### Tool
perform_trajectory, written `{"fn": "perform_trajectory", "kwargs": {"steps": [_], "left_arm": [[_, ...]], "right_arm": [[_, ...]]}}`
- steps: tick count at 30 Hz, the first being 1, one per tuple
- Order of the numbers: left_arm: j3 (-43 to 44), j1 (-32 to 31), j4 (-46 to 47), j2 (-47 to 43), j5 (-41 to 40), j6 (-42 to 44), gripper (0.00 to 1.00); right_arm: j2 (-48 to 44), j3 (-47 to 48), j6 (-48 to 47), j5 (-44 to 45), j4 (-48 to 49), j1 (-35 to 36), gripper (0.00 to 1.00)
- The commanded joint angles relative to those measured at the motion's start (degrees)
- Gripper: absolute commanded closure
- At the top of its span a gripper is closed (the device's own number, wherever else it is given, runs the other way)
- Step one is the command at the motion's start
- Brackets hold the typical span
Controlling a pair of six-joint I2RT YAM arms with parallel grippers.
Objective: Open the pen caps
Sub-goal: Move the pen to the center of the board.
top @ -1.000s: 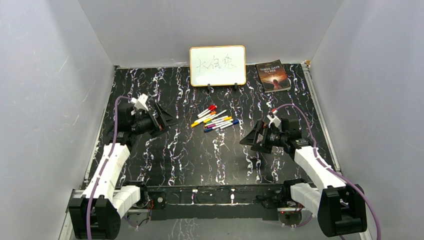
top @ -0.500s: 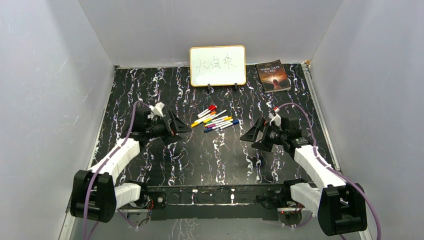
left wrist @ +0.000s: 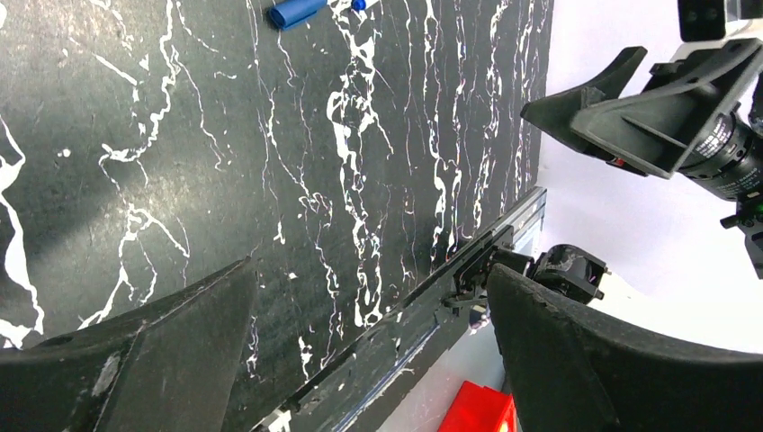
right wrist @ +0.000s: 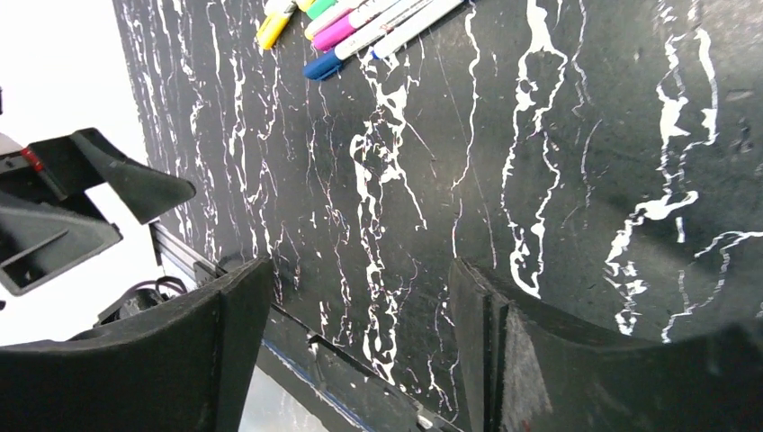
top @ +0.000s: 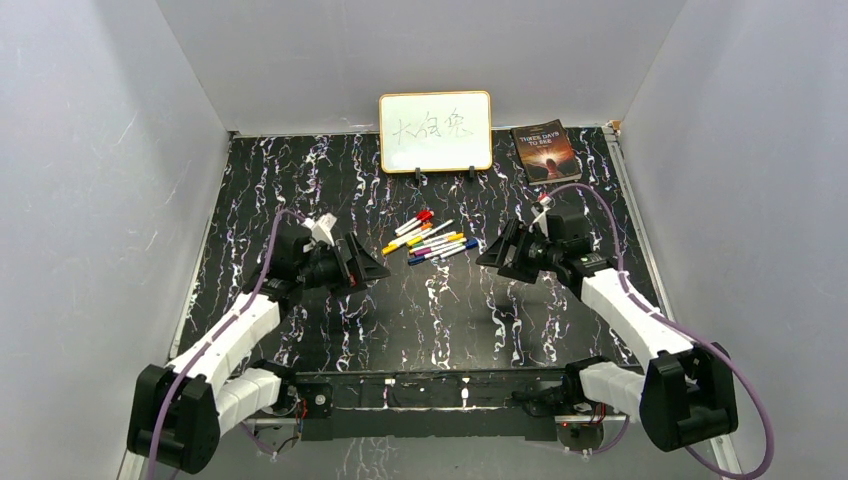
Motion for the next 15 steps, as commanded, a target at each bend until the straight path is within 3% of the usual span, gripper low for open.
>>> {"fn": "perform_trajectory", "kwargs": {"steps": [1,8,15], "left_arm": [[-2.61,-0.43,-2.32,-5.22,-0.51,0.09,0.02],[-3.38,-0.51,-4.57,-8.69,-0.18,-0.21,0.02],[-1.08,-0.49,-8.07,-8.95,-1.17,2.37,0.02]], "right_arm": [[2.35,3.95,2.60,8.32,1.61,5.84,0.36],[15.05,13.40,3.48,19.63,-0.65,14.31,0.52],[24.79,22.74,1.73,28.98,-6.09,17.26,0.53]]}}
